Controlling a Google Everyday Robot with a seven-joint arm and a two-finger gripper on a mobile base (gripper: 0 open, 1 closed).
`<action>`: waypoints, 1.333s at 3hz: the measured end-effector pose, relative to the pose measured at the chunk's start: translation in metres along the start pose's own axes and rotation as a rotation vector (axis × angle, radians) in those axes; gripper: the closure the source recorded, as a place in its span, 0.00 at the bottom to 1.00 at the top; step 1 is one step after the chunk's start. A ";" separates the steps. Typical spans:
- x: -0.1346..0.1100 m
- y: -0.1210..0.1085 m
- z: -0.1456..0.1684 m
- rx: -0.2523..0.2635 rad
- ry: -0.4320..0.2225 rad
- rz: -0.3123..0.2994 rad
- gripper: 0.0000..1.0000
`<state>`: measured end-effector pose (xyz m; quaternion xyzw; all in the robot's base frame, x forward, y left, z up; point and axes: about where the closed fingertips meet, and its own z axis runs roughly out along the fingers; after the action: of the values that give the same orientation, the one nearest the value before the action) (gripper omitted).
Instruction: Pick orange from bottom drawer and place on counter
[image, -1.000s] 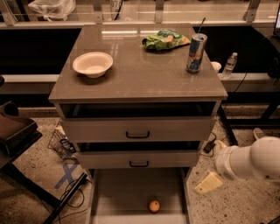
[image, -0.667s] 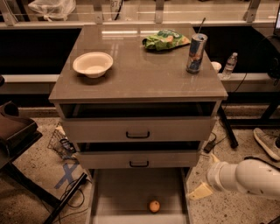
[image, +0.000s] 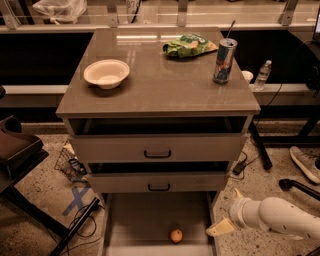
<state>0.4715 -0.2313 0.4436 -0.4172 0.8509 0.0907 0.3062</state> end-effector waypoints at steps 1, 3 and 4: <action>0.009 0.005 0.044 -0.038 -0.010 -0.066 0.00; 0.035 0.022 0.110 -0.126 -0.035 -0.332 0.00; 0.035 0.022 0.111 -0.126 -0.035 -0.332 0.00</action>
Offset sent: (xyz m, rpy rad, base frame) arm 0.0230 0.0435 -0.1366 -0.0825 -0.1400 0.4580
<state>0.4875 -0.1951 0.3323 -0.5688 0.7573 0.0993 0.3052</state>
